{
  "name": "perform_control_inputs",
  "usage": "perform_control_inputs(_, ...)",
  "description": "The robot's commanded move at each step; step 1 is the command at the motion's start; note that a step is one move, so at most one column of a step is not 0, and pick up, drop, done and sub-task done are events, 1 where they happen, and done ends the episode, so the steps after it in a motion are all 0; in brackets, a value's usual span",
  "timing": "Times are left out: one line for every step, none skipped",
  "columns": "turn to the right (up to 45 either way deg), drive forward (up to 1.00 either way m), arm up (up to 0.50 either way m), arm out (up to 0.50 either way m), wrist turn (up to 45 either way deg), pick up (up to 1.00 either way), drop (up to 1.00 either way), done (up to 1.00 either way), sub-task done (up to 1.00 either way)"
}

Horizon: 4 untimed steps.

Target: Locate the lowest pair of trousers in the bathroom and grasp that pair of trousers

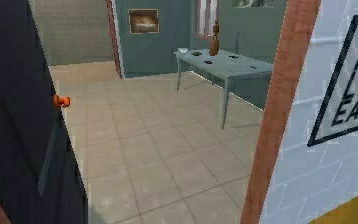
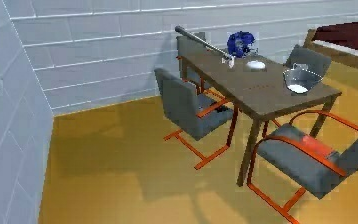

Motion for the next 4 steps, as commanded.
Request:
perform_control_inputs(0.0,0.45,0.0,0.0,0.0,0.0,0.0,0.0,0.0)
perform_control_inputs(-21.0,0.0,0.0,0.0,0.0,0.0,0.0,0.0,0.0)
perform_control_inputs(-3.0,0.0,0.0,0.0,0.0,0.0,0.0,0.0,0.0)
perform_control_inputs(0.0,1.0,0.0,0.0,0.0,0.0,0.0,0.0,0.0)
